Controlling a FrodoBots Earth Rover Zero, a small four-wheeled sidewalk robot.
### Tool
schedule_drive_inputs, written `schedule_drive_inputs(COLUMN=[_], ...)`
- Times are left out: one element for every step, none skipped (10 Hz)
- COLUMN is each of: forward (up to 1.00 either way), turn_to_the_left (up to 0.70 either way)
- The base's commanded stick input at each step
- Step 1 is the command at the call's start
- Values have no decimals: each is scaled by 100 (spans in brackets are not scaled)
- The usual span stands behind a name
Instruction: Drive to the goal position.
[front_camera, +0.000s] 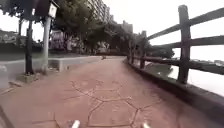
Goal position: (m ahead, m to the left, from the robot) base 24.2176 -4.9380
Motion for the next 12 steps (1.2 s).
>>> schedule_drive_inputs(forward=[100, 100, 100, 100, 100, 100, 100, 100, 100, 100, 100, 100], turn_to_the_left=[0, 0, 0, 0, 0, 0, 0, 0, 0, 0, 0, 0])
